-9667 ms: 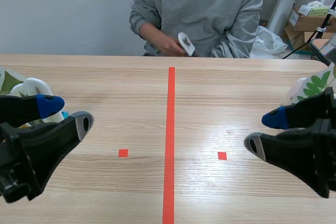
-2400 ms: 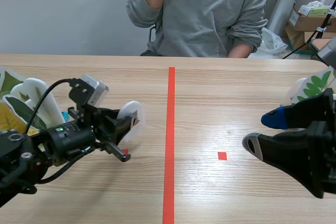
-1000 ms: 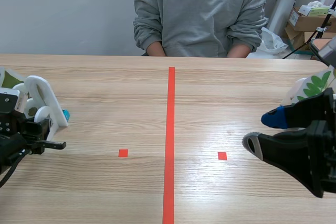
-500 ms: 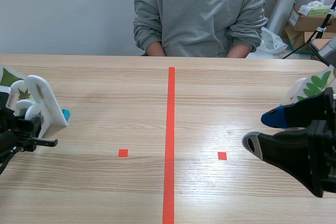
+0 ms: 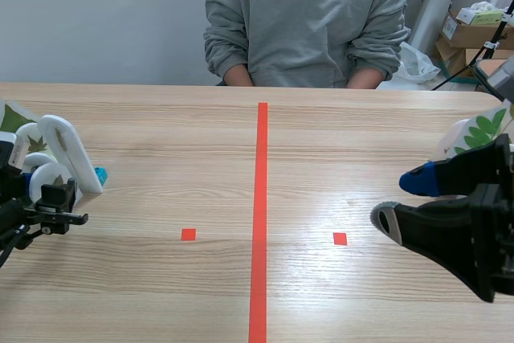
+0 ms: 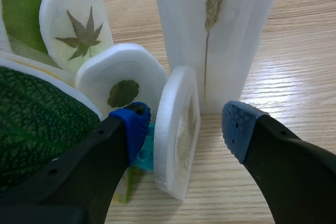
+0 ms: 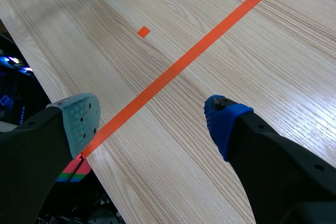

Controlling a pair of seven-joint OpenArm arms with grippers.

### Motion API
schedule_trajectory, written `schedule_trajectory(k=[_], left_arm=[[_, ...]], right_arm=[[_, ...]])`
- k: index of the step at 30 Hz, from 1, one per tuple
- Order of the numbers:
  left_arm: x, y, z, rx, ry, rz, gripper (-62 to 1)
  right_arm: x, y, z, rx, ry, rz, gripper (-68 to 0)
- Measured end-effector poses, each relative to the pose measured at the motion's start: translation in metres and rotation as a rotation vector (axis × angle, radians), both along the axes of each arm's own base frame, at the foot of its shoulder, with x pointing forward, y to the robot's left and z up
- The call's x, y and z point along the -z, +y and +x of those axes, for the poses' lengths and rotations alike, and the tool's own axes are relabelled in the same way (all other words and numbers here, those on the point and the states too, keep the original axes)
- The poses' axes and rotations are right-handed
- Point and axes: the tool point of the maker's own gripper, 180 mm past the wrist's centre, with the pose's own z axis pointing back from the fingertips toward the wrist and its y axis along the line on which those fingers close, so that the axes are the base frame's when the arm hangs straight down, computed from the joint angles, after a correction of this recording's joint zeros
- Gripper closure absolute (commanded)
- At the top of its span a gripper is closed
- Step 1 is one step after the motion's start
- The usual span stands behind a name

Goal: Do the leaf sorting experiment

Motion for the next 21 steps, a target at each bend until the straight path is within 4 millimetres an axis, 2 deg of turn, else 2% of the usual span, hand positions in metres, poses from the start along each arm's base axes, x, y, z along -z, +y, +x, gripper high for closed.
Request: schedule_trajectory(k=[2,10,16,21], left_arm=[[0.000,0.000,0.000,0.001,-0.002,0.000,-40.8],[-0.004,-0.003,0.000,0.009,-0.010,0.000,-40.7],[-0.046,-0.030,0.001,0.092,-0.103,0.009,-40.7],[-0.089,-0.033,-0.004,0.125,-0.185,0.041,-40.7]], right_arm=[[0.000,0.000,0.000,0.000,0.000,0.000,-41.1],[0.000,0.000,0.000,0.000,0.000,0.000,-41.1],[0.000,0.000,0.000,0.000,0.000,0.000,-41.1],[0.000,0.000,0.000,0.000,0.000,-0.001,-41.1]])
